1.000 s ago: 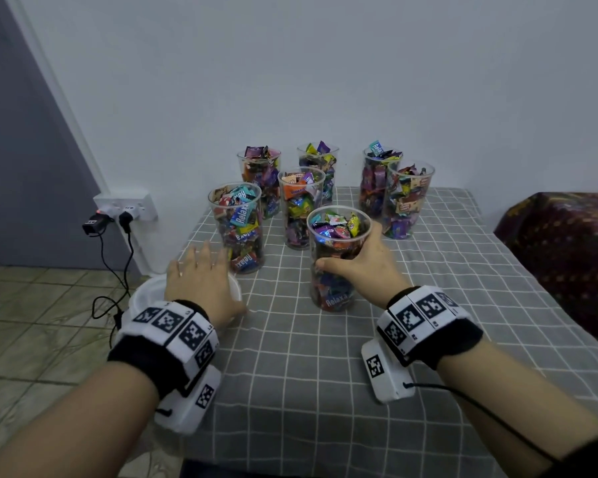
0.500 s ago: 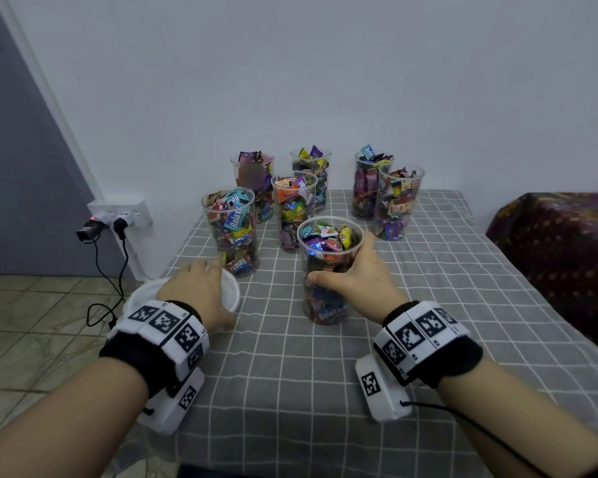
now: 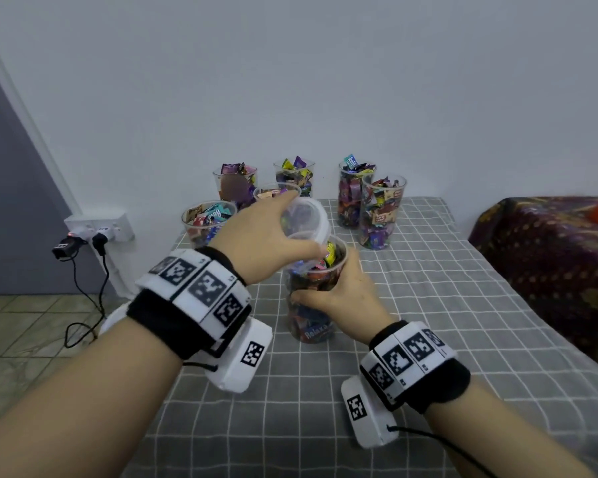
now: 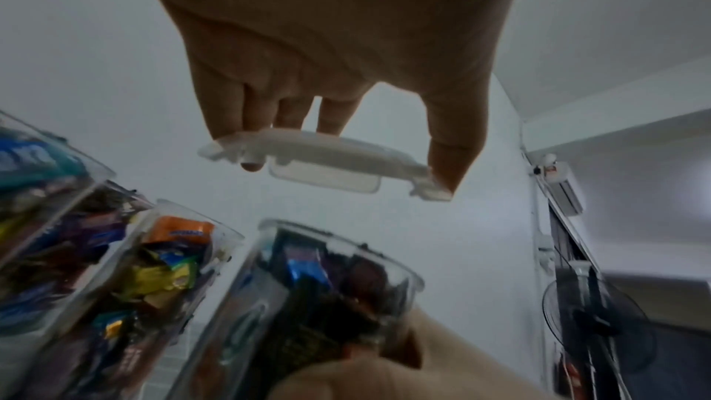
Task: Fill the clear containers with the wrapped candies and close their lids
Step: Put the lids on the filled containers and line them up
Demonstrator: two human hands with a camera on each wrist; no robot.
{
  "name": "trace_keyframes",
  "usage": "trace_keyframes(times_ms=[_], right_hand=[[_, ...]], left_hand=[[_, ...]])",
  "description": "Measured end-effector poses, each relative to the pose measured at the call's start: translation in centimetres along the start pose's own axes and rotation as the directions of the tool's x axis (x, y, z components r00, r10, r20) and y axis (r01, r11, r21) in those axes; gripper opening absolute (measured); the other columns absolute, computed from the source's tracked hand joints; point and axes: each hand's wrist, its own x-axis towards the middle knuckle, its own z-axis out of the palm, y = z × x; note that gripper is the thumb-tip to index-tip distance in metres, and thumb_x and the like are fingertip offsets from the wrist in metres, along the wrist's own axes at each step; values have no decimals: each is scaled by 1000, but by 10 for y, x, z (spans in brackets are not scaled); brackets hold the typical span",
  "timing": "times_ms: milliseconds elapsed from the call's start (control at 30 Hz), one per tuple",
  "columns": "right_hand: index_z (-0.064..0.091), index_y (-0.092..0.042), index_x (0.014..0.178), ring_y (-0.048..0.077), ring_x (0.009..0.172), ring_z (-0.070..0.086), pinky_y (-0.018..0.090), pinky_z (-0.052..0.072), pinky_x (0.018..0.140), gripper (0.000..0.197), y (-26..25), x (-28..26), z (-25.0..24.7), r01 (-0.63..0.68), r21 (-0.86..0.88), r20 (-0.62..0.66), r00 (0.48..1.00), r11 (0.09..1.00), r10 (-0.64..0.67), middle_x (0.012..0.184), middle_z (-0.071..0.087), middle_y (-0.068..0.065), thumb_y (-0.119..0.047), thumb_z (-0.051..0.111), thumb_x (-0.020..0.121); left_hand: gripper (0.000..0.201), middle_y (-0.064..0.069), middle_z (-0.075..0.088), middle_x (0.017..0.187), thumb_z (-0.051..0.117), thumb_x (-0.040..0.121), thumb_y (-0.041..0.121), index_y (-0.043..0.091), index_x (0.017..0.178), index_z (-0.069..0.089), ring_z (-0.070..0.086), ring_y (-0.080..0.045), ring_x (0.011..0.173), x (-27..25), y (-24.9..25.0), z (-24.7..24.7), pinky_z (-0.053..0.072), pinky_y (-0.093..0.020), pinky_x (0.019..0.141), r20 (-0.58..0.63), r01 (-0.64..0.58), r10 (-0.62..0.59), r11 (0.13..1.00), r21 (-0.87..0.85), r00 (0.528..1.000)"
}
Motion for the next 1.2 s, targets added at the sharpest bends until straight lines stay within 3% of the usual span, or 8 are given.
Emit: trace_keyframes(times_ms=[100, 367, 600, 700, 767, 867, 967, 1200], right_hand=[[35, -29, 121, 8, 96, 57, 27, 48, 80, 76, 1, 0, 0, -6, 13, 6, 1000, 1000, 6, 103, 56, -17, -32, 85, 64], [32, -38, 128, 8, 103, 61, 41, 53, 88, 89, 13, 5, 6, -15, 81, 2, 1000, 997, 15, 113, 61, -12, -45, 81, 53], [32, -26, 136, 6, 121, 47, 23, 42, 99, 72, 14, -2, -19, -46, 24, 206, 978, 999, 40, 131, 49, -7, -12, 64, 73], [45, -22, 119, 12, 117, 47, 38, 43, 101, 39, 2, 0, -34, -66, 56, -43, 997, 996, 68, 126, 51, -1, -3, 49, 86], [49, -23, 112, 9, 107, 50, 39, 44, 99, 31, -12, 5, -38, 0, 108, -198, 980, 994, 21, 119, 53, -3, -11, 47, 84], [48, -27, 119, 6, 116, 45, 30, 38, 101, 46, -36, 11, -39, 182, -13, -174, 968, 983, -182, 123, 50, -10, -27, 46, 74], [45, -22, 133, 8, 131, 32, 24, 24, 106, 51, -50, 22, -34, 310, -274, 69, 951, 911, -303, 138, 41, -8, -33, 51, 83], [35, -25, 145, 10, 139, 21, 21, 13, 110, 63, -47, 30, -26, 368, -541, 309, 923, 756, -228, 154, 28, -5, -57, 43, 91]], left_hand=[[92, 6, 39, 147, 68, 69, 57, 29, 147, 27, 40, -14, 130, 12, 5, 14, 35, -33, 105, 66, -5, -3, 994, 112, 998], [75, 11, 41, 144, 68, 73, 56, 35, 139, 39, 41, -9, 127, 18, 4, 34, 36, -37, 106, 63, -52, 49, 997, 53, 997], [118, 17, 28, 148, 59, 40, 89, 47, 141, 15, 28, 0, 133, 3, -37, 44, 27, -30, 108, -109, -42, -18, 849, -527, 994], [142, 11, 31, 143, 67, 26, 86, 36, 146, 12, 32, -2, 129, -1, -58, 46, 30, -29, 105, -35, 65, -128, 698, -713, 991], [145, 17, 30, 141, 75, 26, 80, 33, 148, 11, 31, -1, 131, -2, -62, 50, 29, -30, 108, 62, 110, -92, 733, -672, 994], [111, 16, 47, 139, 86, 48, 49, 29, 142, 30, 43, 0, 128, -1, -59, 62, 36, -27, 107, 161, 76, 38, 760, -646, 986], [66, 17, 68, 109, 83, 66, 9, 20, 123, 51, 59, 7, 105, 0, -49, 76, 44, -9, 87, 151, 62, 64, 708, -704, 986], [52, 21, 71, 92, 76, 49, 39, 33, 99, 63, 63, 7, 91, 2, -45, 86, 45, -7, 74, 30, -23, 58, 740, -672, 998]])
